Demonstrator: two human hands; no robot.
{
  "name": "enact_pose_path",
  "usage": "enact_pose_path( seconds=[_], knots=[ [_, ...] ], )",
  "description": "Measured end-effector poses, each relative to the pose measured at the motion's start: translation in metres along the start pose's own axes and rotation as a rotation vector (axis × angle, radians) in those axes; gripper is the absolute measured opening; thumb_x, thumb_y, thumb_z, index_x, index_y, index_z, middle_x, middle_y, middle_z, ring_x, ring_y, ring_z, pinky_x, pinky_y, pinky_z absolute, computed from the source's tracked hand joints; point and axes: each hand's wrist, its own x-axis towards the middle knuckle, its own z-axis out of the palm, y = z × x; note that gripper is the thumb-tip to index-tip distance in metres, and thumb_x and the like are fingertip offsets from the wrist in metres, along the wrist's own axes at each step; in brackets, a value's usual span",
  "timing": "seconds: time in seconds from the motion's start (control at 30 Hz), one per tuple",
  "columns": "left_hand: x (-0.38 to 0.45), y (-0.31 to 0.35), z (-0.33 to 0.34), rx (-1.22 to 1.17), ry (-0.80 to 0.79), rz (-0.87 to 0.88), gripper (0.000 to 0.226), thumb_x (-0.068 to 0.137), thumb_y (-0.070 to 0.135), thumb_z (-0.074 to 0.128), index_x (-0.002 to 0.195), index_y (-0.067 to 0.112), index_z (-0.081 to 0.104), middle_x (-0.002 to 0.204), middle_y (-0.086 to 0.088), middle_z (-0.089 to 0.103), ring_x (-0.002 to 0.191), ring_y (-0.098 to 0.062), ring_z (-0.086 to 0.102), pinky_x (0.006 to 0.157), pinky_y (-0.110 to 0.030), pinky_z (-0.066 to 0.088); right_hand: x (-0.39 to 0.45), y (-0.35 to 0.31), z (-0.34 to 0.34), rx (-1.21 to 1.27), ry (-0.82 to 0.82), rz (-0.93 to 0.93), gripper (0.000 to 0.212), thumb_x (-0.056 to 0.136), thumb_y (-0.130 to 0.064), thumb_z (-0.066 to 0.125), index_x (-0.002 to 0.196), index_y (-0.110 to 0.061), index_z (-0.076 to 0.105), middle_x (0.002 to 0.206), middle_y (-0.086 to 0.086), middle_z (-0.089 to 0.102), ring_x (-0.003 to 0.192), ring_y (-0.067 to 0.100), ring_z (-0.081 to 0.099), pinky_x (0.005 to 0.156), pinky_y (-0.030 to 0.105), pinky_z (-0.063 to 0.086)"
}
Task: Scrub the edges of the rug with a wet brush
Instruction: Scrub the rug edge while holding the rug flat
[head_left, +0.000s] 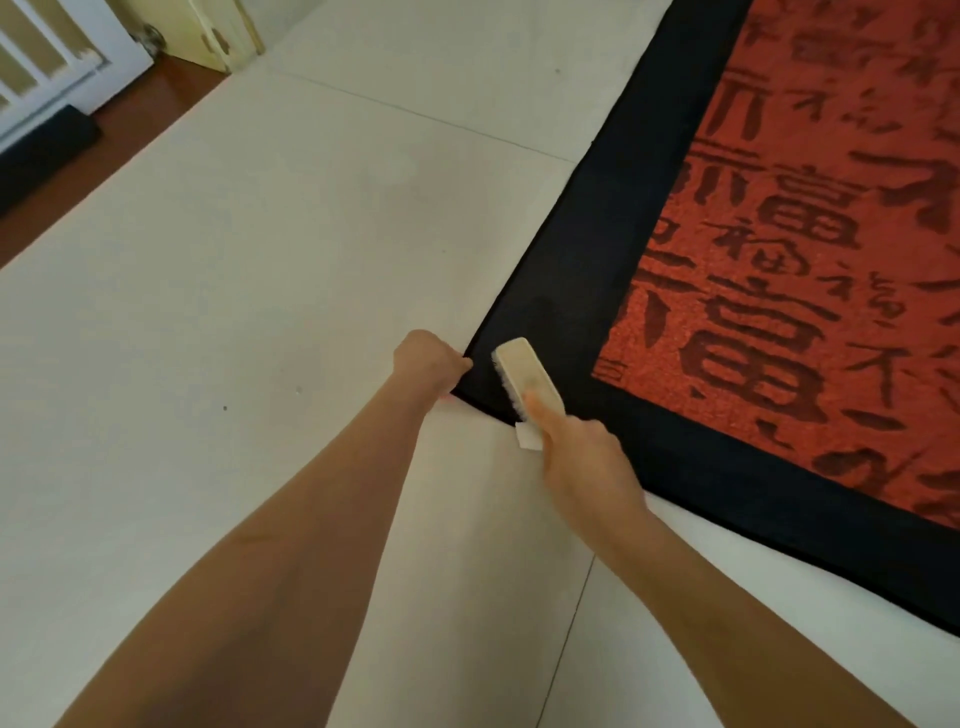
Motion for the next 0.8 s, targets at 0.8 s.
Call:
enact_pose_path(
  seconds=[0.8],
  knots=[
    [-0.007,-0.003,-0.010,-0.338,-0.205,-0.285,0.017,0.097,0.005,0.056,0.080,0.001,0.056,0.078,-0.013,0.061,0.066,-0.021,0.061,0.070,-0.031,0.056,0.018,0.017,-0.017,-0.156,-0.131,-0.344,0.057,0.102,-0.017,0.037,0.148,-0.045,0.019,0.087,0.003,0.053,0.079,0.020,0.057,0.071,0.037,0.049]
  ],
)
